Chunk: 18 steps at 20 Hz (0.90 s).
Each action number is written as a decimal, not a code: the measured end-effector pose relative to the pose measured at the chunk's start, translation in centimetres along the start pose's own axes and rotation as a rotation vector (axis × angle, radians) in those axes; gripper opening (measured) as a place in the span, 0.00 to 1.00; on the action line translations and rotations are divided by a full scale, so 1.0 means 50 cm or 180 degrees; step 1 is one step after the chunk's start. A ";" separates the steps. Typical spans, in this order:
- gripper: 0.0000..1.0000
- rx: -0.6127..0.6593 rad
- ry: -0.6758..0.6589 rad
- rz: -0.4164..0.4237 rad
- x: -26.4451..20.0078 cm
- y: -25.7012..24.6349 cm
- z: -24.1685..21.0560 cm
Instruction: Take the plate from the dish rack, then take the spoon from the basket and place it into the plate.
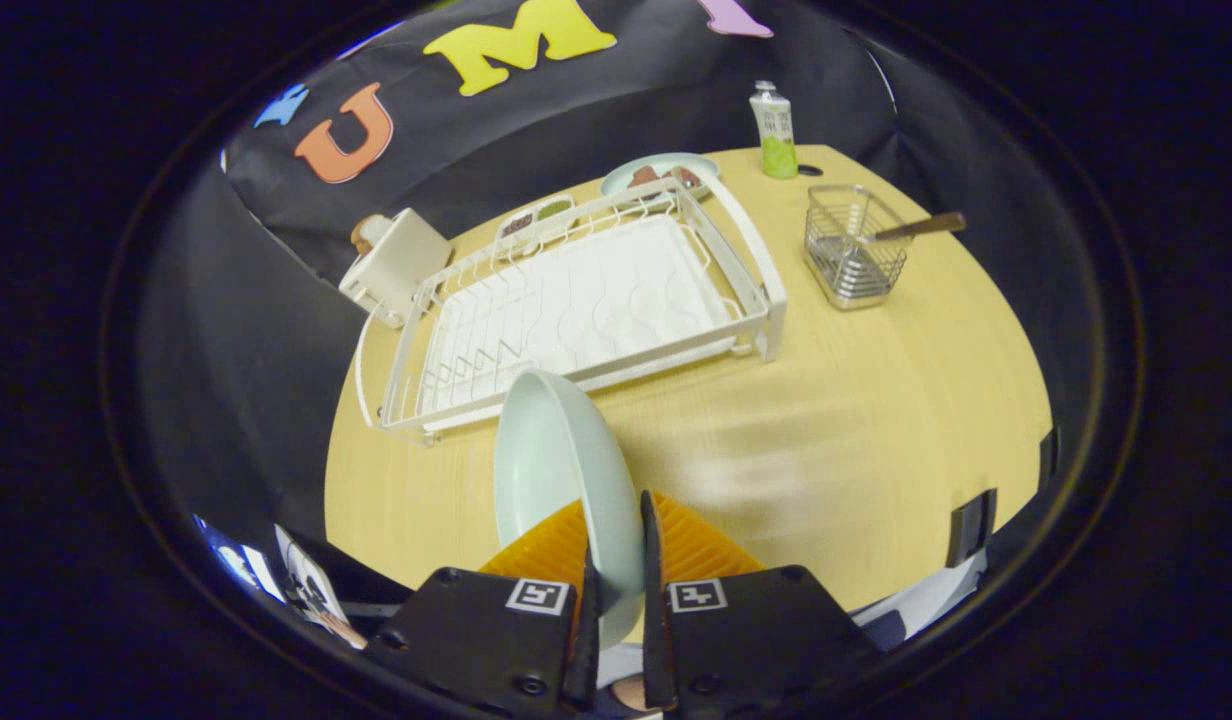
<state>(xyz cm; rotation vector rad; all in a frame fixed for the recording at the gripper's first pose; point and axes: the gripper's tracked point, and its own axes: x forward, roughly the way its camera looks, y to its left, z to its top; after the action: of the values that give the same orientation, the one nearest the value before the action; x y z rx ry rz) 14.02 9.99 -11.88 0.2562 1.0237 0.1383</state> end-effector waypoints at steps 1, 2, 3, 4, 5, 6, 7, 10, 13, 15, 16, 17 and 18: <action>0.23 0.0036 0.0015 0.0000 0.014 -0.016 -0.007; 0.23 0.0119 0.0015 0.0123 0.026 -0.018 -0.007; 0.23 0.0211 0.0047 0.0213 0.037 -0.019 -0.015; 0.23 0.0265 0.0074 0.0287 0.043 -0.025 -0.017; 0.23 0.0284 0.0089 0.0351 0.050 -0.030 -0.021; 0.24 0.0299 0.0098 0.0386 0.059 -0.040 -0.021; 0.25 0.0303 0.0118 0.0401 0.069 -0.049 -0.024; 0.29 0.0335 0.0155 0.0497 0.081 -0.058 -0.032; 0.30 0.0333 0.0163 0.0502 0.083 -0.073 -0.039; 0.32 0.0326 0.0168 0.0499 0.087 -0.081 -0.043; 0.33 0.0323 0.0178 0.0486 0.090 -0.086 -0.045; 0.33 0.0321 0.0187 0.0448 0.093 -0.094 -0.048; 0.36 0.0305 0.0175 0.0394 0.096 -0.104 -0.047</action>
<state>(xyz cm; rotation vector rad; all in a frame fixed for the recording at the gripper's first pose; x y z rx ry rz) 14.45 6.48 -18.43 0.4050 1.0707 0.2097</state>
